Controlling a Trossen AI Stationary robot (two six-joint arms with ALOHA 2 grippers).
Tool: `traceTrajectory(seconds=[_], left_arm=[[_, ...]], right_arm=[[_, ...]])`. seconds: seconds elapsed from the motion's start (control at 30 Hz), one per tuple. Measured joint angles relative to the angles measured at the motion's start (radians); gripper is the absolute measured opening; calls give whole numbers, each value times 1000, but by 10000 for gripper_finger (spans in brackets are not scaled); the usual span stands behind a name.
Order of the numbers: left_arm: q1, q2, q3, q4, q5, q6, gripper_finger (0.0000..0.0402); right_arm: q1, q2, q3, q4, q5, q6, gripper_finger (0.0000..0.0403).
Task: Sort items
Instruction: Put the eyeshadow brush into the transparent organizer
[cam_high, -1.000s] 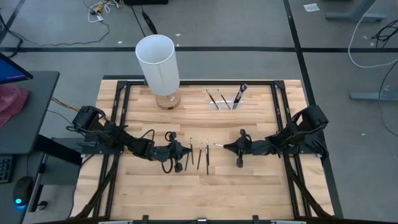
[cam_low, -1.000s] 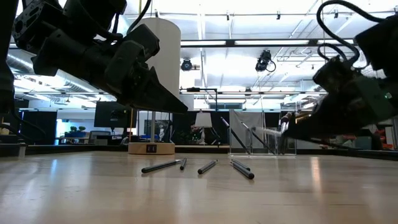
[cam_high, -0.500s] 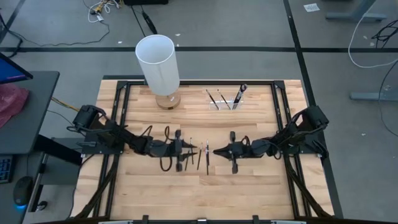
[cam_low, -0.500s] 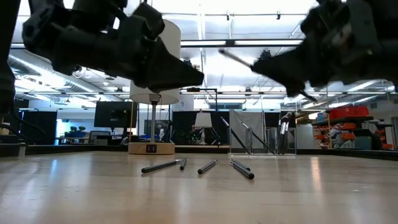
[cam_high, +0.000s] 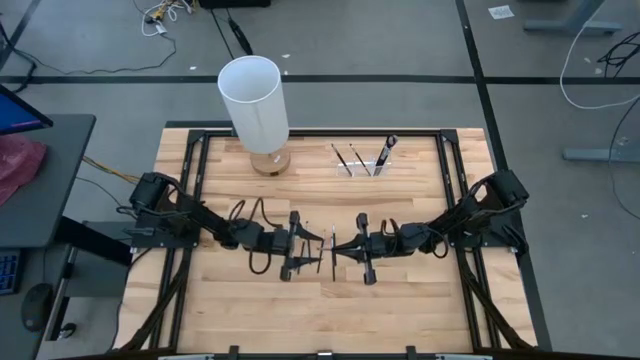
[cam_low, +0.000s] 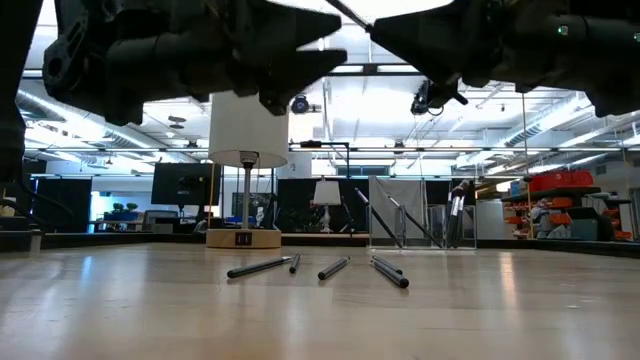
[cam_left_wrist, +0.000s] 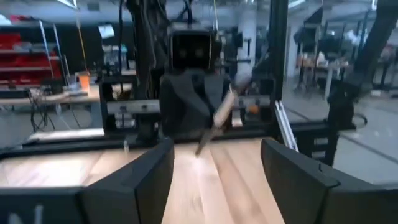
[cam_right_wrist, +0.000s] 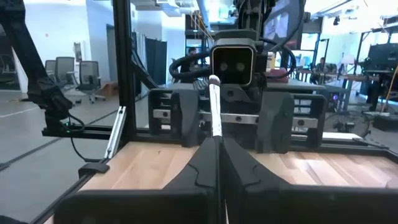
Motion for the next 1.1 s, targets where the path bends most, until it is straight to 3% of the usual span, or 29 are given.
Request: traceTrajectory(seconds=[0.33, 0.7, 0.87, 1.1], left_arm=[[-4, 0, 85, -29, 2, 2, 169], [-6, -1, 87, -61, -2, 12, 20], [-17, -1, 87, -83, -2, 10, 20], [-21, -2, 87, -165, -37, -31, 13]], right_arm=[[1, 0, 2, -2, -1, 1, 4], [2, 0, 2, -17, 3, 11, 5], [2, -2, 4, -62, 0, 54, 20], [3, -16, 2, -233, 27, 109, 74]])
